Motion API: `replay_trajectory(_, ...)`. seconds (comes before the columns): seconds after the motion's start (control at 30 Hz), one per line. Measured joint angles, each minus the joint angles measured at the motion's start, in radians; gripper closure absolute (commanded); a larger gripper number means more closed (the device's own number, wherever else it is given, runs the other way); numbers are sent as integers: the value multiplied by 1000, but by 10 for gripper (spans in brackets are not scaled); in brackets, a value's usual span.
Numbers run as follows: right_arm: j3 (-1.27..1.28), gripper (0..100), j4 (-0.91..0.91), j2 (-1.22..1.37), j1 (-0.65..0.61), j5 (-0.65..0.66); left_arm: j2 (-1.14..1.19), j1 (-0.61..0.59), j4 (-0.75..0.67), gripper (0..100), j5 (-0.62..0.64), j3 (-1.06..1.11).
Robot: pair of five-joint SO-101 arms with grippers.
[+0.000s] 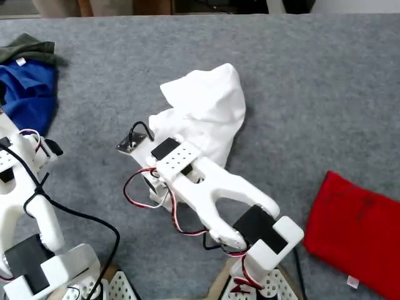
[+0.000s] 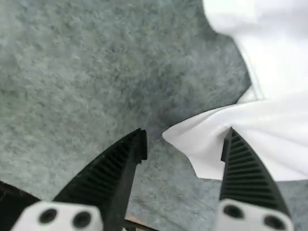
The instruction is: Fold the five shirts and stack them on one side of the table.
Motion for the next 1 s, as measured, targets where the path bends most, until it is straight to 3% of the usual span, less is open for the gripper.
replay_trajectory(0.5, 0, 747, 86, -138, 0, 37, 0, 0, 0, 739, 0, 0)
replay_trajectory(1.0, 57, 748, 23, -58, -60, 37, 0, 0, 0, 739, 0, 0)
